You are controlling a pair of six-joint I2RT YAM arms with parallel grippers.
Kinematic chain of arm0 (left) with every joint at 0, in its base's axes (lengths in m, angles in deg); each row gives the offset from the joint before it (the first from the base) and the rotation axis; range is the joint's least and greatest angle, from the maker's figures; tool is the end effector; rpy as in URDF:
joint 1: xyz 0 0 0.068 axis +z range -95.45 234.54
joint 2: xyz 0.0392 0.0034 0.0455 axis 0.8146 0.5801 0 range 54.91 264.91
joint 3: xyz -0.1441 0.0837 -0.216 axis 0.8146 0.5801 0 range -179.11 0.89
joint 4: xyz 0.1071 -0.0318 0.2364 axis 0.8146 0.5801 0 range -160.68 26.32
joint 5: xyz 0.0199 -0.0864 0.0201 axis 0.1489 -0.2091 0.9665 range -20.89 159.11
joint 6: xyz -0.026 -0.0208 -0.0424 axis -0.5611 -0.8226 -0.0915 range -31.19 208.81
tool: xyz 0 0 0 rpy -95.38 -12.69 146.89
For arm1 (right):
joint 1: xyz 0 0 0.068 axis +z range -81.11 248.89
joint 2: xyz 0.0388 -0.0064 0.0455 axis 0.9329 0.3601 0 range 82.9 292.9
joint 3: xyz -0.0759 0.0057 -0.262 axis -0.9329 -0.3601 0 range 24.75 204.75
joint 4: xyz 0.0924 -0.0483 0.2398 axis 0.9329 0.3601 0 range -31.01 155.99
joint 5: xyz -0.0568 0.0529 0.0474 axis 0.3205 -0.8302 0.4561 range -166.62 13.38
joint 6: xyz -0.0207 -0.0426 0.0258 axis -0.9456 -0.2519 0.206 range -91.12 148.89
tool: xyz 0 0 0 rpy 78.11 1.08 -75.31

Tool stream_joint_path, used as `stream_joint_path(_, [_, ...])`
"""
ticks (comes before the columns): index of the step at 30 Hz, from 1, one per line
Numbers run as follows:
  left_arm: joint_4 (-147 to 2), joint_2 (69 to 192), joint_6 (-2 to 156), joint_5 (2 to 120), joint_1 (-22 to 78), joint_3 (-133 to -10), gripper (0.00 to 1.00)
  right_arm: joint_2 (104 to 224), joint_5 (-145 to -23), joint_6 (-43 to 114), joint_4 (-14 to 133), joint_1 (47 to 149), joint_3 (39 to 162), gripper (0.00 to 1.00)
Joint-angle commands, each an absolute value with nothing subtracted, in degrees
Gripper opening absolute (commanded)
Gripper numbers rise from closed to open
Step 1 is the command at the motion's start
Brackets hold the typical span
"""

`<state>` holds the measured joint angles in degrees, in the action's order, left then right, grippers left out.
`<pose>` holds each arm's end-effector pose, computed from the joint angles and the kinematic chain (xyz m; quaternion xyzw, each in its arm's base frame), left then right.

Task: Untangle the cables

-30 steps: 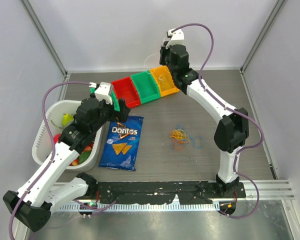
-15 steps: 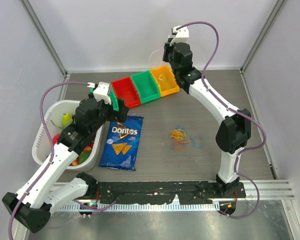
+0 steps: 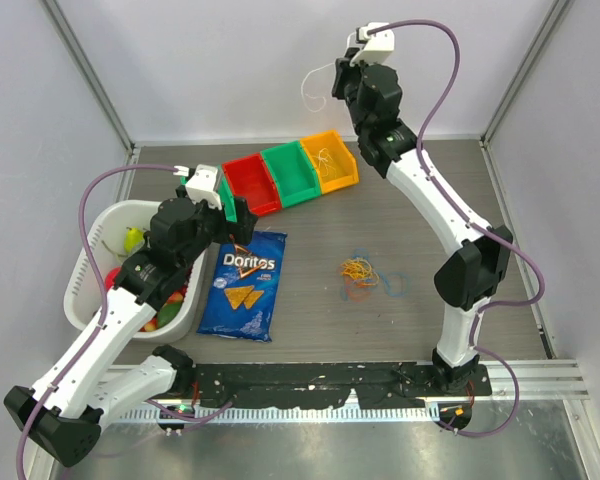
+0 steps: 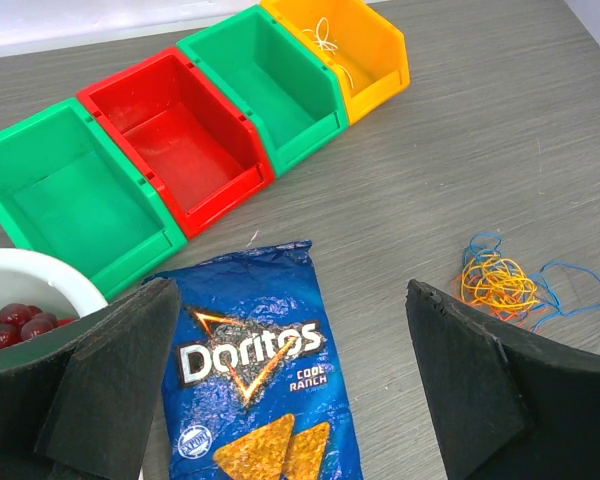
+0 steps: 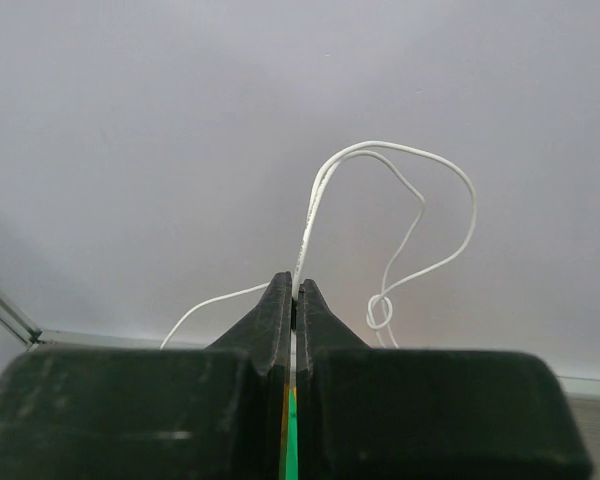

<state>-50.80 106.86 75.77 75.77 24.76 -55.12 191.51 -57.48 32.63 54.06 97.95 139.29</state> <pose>0.1779 -0.0971 0.3688 0.0813 0.7929 -0.1767 0.5775 0.3968 0.2071 0.4690 -0.0126 0.6410 0.1130 0.7591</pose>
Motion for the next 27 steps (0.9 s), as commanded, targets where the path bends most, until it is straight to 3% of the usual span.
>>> stream_joint_path(1, [-54.07,106.06,76.07,76.14,24.57,-54.83,1.00,189.85,-57.54,33.10,50.91,98.07,139.81,0.01])
stream_joint_path(16, [-54.24,106.77,75.89,75.09,24.49,-54.92,1.00,193.20,-57.37,40.83,44.76,96.75,130.58,0.01])
stream_joint_path(27, [-54.42,107.03,75.71,74.74,24.57,-54.92,1.00,199.60,-61.94,55.25,46.24,92.18,127.23,0.01])
